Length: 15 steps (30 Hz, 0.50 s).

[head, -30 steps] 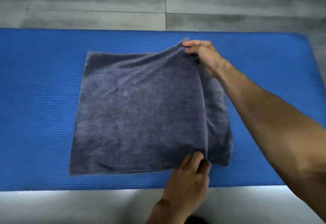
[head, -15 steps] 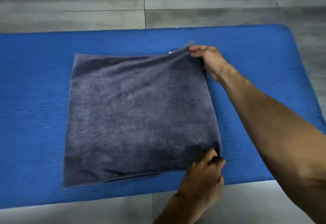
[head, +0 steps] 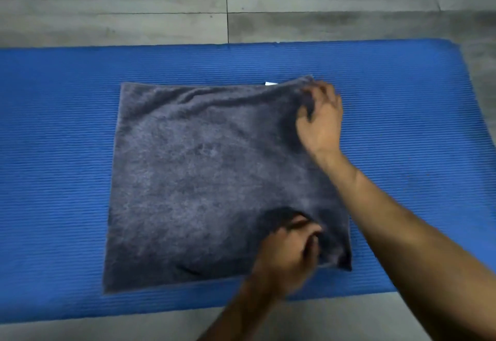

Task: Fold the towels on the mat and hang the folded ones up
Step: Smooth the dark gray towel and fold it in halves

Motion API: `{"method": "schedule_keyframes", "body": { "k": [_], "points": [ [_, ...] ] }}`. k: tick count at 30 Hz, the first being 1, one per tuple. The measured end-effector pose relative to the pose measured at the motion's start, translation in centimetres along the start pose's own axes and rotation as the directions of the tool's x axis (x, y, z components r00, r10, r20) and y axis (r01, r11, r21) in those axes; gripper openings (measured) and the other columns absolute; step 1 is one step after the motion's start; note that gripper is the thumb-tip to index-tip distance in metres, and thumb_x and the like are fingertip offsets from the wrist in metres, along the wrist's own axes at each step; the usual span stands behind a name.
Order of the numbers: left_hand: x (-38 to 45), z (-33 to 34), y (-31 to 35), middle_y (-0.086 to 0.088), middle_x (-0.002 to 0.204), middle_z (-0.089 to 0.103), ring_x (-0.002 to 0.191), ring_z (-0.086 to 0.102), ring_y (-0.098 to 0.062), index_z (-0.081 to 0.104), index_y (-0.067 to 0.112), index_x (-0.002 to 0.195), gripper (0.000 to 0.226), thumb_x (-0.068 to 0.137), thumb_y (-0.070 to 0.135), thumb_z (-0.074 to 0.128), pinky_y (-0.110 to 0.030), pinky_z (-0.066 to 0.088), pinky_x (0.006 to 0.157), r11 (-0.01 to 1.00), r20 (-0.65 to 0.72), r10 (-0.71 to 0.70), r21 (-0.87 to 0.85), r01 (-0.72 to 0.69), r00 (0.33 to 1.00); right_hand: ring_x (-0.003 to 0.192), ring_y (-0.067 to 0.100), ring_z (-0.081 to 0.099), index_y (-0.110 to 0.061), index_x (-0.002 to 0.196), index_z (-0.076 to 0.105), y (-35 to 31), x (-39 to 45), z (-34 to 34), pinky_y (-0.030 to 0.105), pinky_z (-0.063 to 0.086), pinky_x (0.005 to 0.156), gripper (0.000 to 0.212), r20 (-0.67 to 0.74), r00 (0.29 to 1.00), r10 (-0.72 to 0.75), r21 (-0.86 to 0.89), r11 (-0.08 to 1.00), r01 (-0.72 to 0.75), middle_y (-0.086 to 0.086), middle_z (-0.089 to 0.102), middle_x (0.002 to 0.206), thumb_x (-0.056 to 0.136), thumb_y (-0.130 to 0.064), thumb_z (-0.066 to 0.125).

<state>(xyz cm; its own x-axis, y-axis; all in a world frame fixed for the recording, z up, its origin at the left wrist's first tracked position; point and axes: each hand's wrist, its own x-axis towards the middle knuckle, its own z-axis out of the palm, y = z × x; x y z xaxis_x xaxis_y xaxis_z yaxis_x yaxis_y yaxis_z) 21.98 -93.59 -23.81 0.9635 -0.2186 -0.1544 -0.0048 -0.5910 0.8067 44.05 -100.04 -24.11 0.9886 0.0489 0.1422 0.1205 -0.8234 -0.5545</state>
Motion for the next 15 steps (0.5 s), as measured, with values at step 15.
{"method": "schedule_keyframes", "body": {
  "k": [15],
  "points": [
    [11.3, -27.4, -21.3, 0.006, 0.162, -0.008, 0.149, -0.008, -0.022, 0.004, 0.039, 0.152, 0.067, 0.095, 0.059, 0.031, -0.055, 0.002, 0.116, 0.668, -0.203, -0.513, 0.516, 0.537, 0.834, 0.148, 0.029, 0.018, -0.024, 0.152, 0.027, -3.3, -8.5, 7.2, 0.046, 0.008, 0.12, 0.057, 0.321, 0.947, -0.009, -0.408, 0.901, 0.147, 0.005, 0.022, 0.161, 0.098, -0.041, 0.024]
  ]
}}
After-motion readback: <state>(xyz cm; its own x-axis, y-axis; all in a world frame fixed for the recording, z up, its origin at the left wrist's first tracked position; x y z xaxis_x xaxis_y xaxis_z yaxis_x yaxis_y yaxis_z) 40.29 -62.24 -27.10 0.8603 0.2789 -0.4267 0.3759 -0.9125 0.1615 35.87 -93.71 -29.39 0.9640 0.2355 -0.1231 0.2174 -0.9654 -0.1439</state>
